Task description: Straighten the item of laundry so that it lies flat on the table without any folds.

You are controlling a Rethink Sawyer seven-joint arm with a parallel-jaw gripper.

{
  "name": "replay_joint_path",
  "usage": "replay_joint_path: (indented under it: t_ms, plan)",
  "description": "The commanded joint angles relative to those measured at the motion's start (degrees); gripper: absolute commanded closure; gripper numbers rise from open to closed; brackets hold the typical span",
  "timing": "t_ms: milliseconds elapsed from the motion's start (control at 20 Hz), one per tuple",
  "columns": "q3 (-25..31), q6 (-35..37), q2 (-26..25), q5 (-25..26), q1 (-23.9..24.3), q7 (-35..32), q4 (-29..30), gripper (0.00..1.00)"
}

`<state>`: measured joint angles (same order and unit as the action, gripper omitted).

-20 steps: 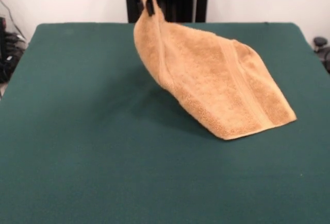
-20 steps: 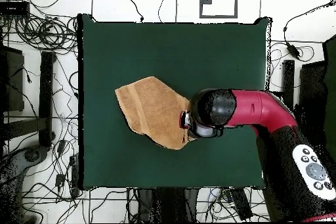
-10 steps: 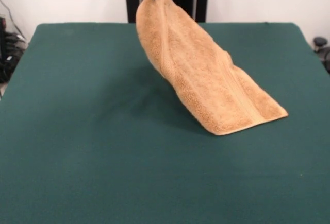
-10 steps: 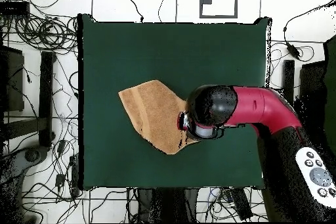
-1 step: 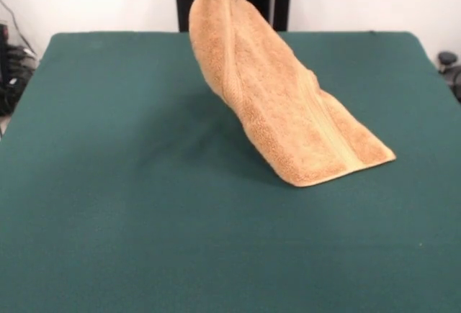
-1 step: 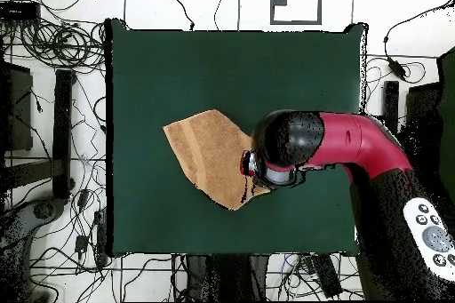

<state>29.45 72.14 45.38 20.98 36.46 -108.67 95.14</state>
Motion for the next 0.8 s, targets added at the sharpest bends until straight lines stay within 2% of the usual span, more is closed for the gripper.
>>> replay_joint_path:
  t_ms: [50,300,800]
  plan:
    - [5.3,9.4,0.0,-1.2,-3.2,10.2,-3.0,1.00]
    - [5.6,11.4,-0.3,-0.6,-3.7,10.7,-4.8,1.00]
    - [5.4,18.5,-2.3,2.1,-5.2,13.1,-12.3,1.00]
